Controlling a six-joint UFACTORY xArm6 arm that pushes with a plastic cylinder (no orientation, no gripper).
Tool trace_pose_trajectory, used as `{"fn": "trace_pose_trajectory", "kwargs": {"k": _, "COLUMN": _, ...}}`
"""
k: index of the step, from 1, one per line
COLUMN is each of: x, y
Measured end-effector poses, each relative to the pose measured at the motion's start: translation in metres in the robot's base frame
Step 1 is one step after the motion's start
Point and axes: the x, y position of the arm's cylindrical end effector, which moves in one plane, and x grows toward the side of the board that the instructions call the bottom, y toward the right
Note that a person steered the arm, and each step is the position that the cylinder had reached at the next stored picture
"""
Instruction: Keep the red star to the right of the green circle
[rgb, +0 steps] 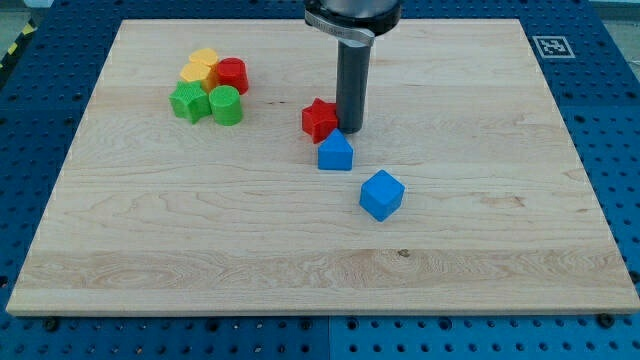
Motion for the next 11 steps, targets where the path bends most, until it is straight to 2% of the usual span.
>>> {"fn": "trace_pose_trajectory", "kwargs": {"k": 2, "x": 0.006, "y": -0.019}}
{"fn": "trace_pose_trajectory", "kwargs": {"k": 3, "x": 0.006, "y": -0.047}}
{"fn": "trace_pose_trajectory", "kwargs": {"k": 5, "x": 0.025, "y": -0.053}}
{"fn": "trace_pose_trajectory", "kwargs": {"k": 7, "x": -0.010, "y": -0.068}}
{"fn": "trace_pose_trajectory", "kwargs": {"k": 9, "x": -0.012, "y": -0.081}}
{"fn": "trace_pose_trajectory", "kwargs": {"k": 10, "x": 0.031, "y": -0.080}}
{"fn": "trace_pose_trajectory", "kwargs": {"k": 11, "x": 0.040, "y": -0.080}}
